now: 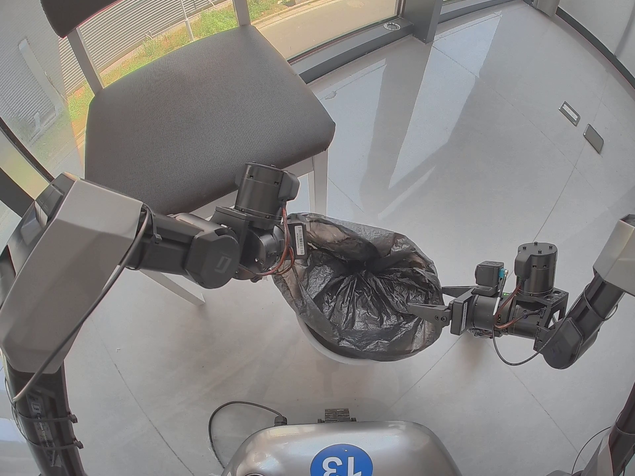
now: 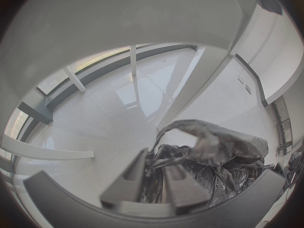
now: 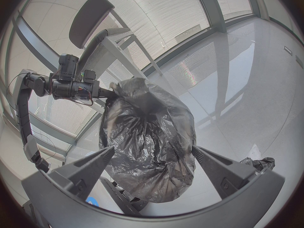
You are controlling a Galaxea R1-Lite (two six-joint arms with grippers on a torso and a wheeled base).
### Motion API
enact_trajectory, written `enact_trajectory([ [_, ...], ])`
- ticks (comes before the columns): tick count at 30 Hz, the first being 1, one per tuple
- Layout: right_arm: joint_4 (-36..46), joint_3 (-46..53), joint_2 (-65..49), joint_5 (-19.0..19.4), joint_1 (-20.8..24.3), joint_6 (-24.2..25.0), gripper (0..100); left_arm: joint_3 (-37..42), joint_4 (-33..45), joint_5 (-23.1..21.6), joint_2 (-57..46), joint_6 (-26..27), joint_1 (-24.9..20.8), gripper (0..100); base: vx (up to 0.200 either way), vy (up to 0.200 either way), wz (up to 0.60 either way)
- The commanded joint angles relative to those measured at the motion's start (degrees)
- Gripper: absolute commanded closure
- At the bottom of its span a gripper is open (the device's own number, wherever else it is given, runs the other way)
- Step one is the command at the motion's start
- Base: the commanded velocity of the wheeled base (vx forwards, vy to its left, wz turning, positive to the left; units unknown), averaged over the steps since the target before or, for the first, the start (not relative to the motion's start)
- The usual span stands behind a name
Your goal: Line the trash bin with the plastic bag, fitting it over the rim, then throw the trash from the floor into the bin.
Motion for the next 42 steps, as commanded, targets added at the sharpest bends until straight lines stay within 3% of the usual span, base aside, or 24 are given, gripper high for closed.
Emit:
enact_trajectory([
  [1, -0.02, 0.13, -0.35, 0.03, 0.10, -0.01, 0, 1.06, 0.12, 0.38, -0.05, 0.15, 0.00, 0, 0.000, 0.000, 0.00],
  [12, -1.08, -0.22, -0.97, -0.15, 0.10, -0.19, 0, 3.44, -0.06, 1.88, -3.74, 0.41, -0.88, 0, 0.000, 0.000, 0.00],
  [24, -0.99, -5.05, 0.00, -0.41, 0.98, -14.51, 0, 9.94, -0.32, 4.25, -13.06, 0.32, -5.19, 0, 0.000, 0.000, 0.00],
  [34, 2.70, -13.40, 1.23, -0.50, 1.07, -25.68, 0, 16.01, -0.15, 5.31, -22.55, 0.59, -12.31, 0, 0.000, 0.000, 0.00],
  [42, 3.67, -17.62, 6.59, -0.33, 3.00, -26.20, 0, 15.65, -0.32, 5.39, -23.52, 0.50, -13.10, 0, 0.000, 0.000, 0.00],
])
